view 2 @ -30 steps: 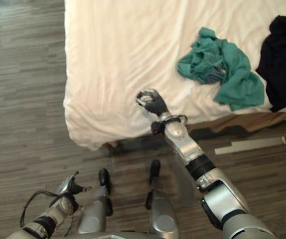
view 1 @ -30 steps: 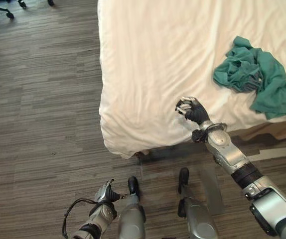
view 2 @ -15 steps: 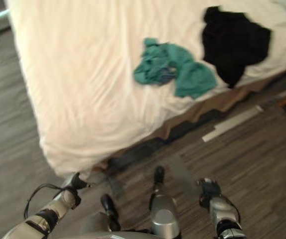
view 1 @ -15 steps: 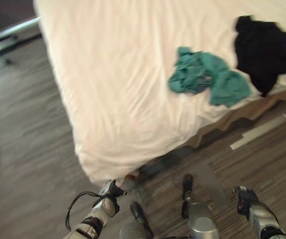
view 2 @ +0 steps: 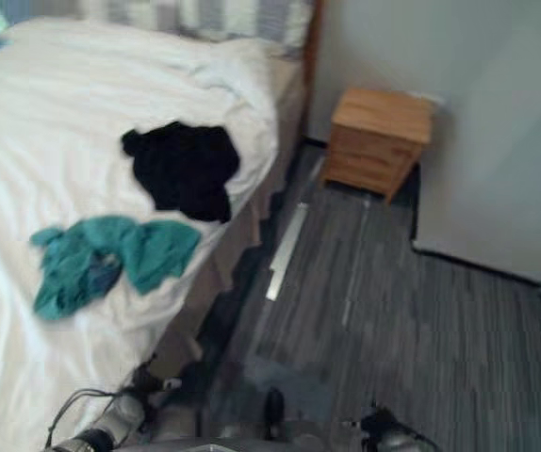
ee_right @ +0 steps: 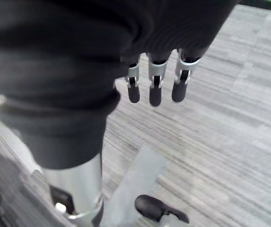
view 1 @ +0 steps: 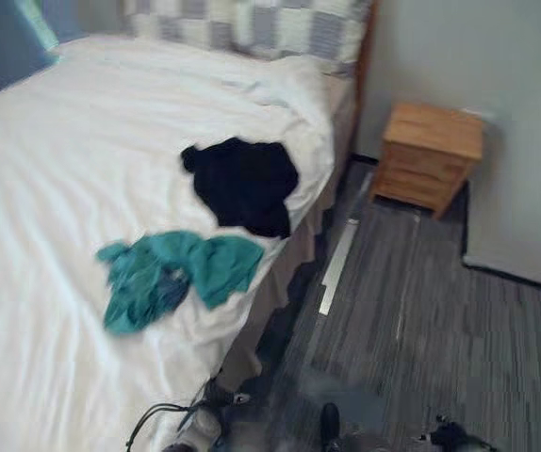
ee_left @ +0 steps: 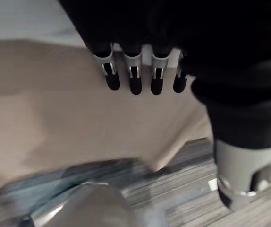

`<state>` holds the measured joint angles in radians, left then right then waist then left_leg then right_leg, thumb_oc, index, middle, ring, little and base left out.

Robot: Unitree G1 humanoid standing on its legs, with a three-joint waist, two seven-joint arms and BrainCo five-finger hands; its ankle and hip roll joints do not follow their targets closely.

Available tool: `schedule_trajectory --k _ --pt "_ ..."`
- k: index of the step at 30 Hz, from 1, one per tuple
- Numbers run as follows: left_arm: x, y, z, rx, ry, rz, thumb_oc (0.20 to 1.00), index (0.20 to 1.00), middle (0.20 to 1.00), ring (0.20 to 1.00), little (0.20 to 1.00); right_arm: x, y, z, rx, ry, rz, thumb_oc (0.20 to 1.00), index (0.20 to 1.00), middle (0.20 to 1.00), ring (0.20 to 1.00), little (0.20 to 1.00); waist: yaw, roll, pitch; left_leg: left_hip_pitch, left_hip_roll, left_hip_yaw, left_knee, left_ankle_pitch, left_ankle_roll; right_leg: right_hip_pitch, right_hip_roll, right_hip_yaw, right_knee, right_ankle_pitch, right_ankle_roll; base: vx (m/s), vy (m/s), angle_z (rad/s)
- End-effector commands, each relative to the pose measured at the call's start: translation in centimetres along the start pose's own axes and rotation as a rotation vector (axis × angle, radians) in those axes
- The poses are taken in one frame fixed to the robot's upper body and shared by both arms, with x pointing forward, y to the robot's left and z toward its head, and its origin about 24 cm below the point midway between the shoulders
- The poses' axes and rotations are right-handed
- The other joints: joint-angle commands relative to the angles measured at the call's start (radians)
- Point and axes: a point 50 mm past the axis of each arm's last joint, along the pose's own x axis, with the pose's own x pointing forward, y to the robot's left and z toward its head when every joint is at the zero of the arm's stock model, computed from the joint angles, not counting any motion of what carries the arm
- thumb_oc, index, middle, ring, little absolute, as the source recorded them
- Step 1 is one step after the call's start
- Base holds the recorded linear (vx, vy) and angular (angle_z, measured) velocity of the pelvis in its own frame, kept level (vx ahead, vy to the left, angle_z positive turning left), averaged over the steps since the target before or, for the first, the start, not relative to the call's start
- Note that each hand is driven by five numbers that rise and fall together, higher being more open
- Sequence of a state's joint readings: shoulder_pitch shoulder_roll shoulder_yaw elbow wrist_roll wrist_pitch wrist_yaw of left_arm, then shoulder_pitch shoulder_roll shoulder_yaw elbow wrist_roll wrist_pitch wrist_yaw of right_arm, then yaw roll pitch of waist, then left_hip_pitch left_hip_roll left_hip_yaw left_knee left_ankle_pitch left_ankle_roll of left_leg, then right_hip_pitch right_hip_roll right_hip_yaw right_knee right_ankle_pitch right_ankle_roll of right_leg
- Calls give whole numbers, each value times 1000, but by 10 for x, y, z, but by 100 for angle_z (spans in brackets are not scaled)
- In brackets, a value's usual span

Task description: Tidy up the quilt and then pick up the clothes from the bed and put them into the laundry hamper.

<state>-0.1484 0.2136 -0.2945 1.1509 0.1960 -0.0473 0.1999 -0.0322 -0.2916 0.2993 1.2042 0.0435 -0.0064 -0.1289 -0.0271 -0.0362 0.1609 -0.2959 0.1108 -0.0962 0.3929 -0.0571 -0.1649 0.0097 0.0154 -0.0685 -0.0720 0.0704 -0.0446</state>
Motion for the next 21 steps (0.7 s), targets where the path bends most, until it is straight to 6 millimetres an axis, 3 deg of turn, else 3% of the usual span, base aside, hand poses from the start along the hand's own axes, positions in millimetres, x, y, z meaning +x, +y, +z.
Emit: schedule_trajectory --k 1,2,3,4,6,7,9,10,11,12,13,14,16,18,19,20,21 --pt "6 11 21 67 -69 42 1000 1000 1000 1000 1000 2 5 27 -16 -91 -11 1000 1000 1000 1000 1000 56 -53 78 120 -11 29 -337 101 70 101 -53 114 10 -205 163 484 301 -192" --pt "7 10 24 101 -78 37 1000 1000 1000 1000 1000 2 5 31 -16 -105 -11 1000 1000 1000 1000 1000 53 -48 70 119 6 39 -378 125 64 111 -58 128 20 -217 168 717 385 -218" --pt "6 5 19 154 -64 3 1000 1000 1000 1000 1000 1 7 24 -8 -91 4 1000 1000 1000 1000 1000 36 -47 43 153 -2 33 -374 86 83 117 -52 169 114 -258 171 870 479 -260" --pt "7 8 24 190 -79 6 1000 1000 1000 1000 1000 0 9 18 9 -72 3 1000 1000 1000 1000 1000 21 -57 46 196 -36 67 -340 39 114 62 -63 162 353 -240 217 846 440 -259" --pt "8 12 25 180 -75 15 1000 1000 1000 1000 1000 1 7 16 10 -56 4 1000 1000 1000 1000 1000 -6 -39 79 267 -33 116 -347 17 129 -85 -92 113 622 -98 271 533 320 -131" --pt "9 19 24 197 -74 27 1000 1000 1000 1000 1000 1 6 18 40 -62 -3 1000 1000 1000 1000 1000 -37 -2 99 342 -15 124 -399 18 139 -204 -70 55 756 -78 251 567 327 -9" --pt "8 21 19 245 -63 21 1000 1000 1000 1000 1000 0 7 12 85 -45 -2 1000 1000 1000 1000 1000 -77 3 108 421 -48 118 -450 2 140 -260 -16 25 661 -121 234 588 221 -1" --pt "8 21 16 267 -56 11 1000 1000 1000 1000 1000 -1 7 7 105 -31 -3 1000 1000 1000 1000 1000 -94 4 102 440 -62 112 -462 -12 138 -270 6 17 560 -127 232 763 80 -1" --pt "7 21 6 304 -26 -2 1000 1000 1000 1000 1000 -2 9 -1 173 -3 -4 1000 1000 1000 1000 1000 -127 -9 88 490 -96 105 -480 -57 129 -298 11 7 314 -114 230 576 26 46" --pt "7 21 6 304 -26 -3 1000 1000 1000 1000 1000 -2 9 -2 173 -2 -4 1000 1000 1000 1000 1000 -130 -3 90 495 -90 103 -480 -61 128 -286 16 2 303 -111 229 659 2 118" --pt "6 21 -1 323 3 -13 1000 1000 1000 1000 1000 -2 12 -3 206 5 0 1000 1000 1000 1000 1000 -143 -2 86 528 -90 111 -480 -97 117 -298 -9 -41 175 -79 239 434 -14 100" --pt "5 22 -7 336 23 -16 1000 1000 1000 1000 1000 -2 12 -2 222 5 2 1000 1000 1000 1000 1000 -148 -1 79 544 -90 126 -480 -112 107 -322 -38 -88 118 -64 246 651 -17 55" --pt "1 19 -23 339 72 -32 1000 1000 1000 1000 1000 -3 15 -6 235 22 11 1000 1000 1000 1000 1000 -158 21 68 617 -78 156 -480 -149 89 -321 -50 -153 71 -51 243 631 -6 -4" --pt "-4 13 -39 308 120 -42 1000 1000 1000 1000 1000 -4 15 -15 236 44 13 1000 1000 1000 1000 1000 -154 38 50 612 -62 151 -382 -111 72 -273 -35 -151 76 -28 207 692 -91 -6" --pt "-9 16 -53 240 159 -30 1000 1000 1000 1000 1000 -5 9 -26 244 77 0 1000 1000 1000 1000 1000 -138 49 46 519 -22 186 -71 32 8 -194 -21 -163 89 -38 166 594 -135 2" --pt "-9 16 -53 240 160 -30 1000 1000 1000 1000 1000 -5 9 -26 244 77 0 1000 1000 1000 1000 1000 -141 46 44 514 -26 183 -70 35 8 -198 -25 -164 89 -37 166 513 -158 28" --pt "-10 20 -57 212 170 -13 1000 1000 1000 1000 1000 -6 8 -30 237 89 -3 1000 1000 1000 1000 1000 -118 27 59 418 -16 164 124 107 -2 -154 -34 -164 85 -47 140 267 -120 47"
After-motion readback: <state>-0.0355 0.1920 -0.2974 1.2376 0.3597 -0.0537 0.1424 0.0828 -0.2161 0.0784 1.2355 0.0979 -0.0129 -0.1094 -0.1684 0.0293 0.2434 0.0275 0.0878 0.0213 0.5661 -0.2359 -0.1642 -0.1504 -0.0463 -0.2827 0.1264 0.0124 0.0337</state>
